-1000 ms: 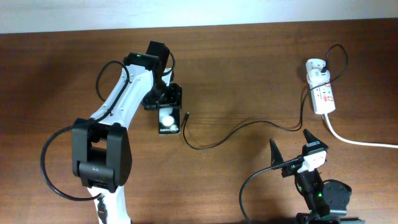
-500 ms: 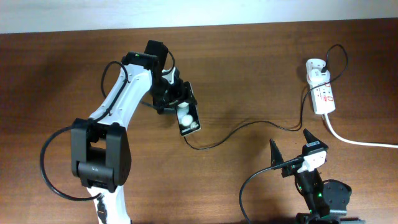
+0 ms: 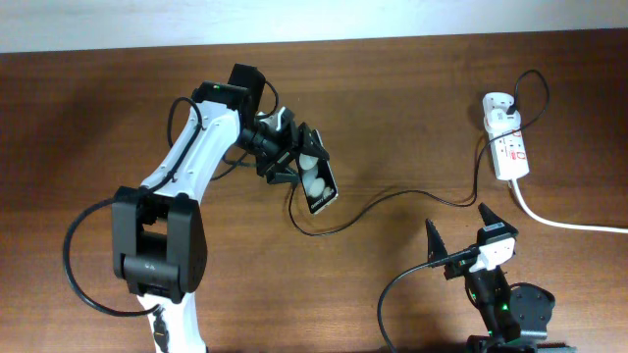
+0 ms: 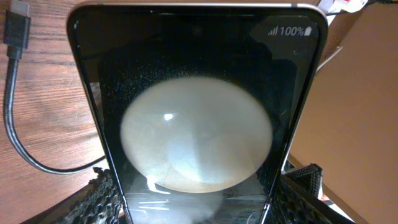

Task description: Plug charger to phone and switch on socket

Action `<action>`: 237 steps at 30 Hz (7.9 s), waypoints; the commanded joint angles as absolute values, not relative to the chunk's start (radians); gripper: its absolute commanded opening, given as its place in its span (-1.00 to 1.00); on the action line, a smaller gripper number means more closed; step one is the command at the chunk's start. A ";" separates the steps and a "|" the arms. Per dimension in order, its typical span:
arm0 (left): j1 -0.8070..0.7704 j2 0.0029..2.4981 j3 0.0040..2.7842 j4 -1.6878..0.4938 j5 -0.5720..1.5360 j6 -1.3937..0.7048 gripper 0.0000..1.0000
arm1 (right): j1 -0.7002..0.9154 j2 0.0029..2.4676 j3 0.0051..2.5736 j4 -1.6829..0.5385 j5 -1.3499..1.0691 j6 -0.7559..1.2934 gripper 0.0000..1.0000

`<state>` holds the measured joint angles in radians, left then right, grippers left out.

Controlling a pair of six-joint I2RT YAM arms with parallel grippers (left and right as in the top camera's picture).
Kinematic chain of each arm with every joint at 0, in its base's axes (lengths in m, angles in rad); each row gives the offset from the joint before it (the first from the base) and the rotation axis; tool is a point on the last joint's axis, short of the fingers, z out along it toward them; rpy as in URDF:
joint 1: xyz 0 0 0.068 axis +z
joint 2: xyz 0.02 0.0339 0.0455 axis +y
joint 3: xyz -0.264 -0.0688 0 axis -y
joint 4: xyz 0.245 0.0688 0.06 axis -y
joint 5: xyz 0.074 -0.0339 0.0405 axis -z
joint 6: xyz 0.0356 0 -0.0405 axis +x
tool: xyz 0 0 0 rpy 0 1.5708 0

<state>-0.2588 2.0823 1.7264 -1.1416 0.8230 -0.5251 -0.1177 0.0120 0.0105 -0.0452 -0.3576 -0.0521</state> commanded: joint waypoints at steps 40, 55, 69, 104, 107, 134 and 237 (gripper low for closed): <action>-0.104 2.085 1.755 -1.112 1.276 -0.997 -1.00 | -0.110 0.006 0.006 -0.050 -0.366 -0.045 0.97; 0.043 2.085 1.755 -1.120 1.308 -1.026 -1.00 | -0.110 0.006 0.006 -0.050 -0.366 -0.045 0.97; 0.043 2.085 1.755 -1.120 1.347 -1.048 -1.00 | -0.110 0.006 0.006 -0.050 -0.366 -0.045 0.97; 0.043 2.085 1.755 -1.120 1.346 -1.055 -1.00 | -0.110 0.006 0.006 -0.050 -0.366 -0.045 0.97; 0.043 2.085 1.755 -1.120 1.346 -1.054 -1.00 | -0.110 0.006 0.006 -0.050 -0.366 -0.045 0.97; 0.041 2.085 1.755 -1.120 1.338 -1.054 -1.00 | -0.112 0.160 0.260 -0.251 -0.487 0.019 0.97; -0.290 2.085 1.755 -1.119 0.663 -1.377 -1.00 | 0.471 1.628 1.009 -0.168 -0.398 0.854 -0.03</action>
<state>-0.2897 2.0853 1.7283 -1.1183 0.6464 -1.3560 0.4591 1.6272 1.0149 -0.1646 -0.4137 0.8600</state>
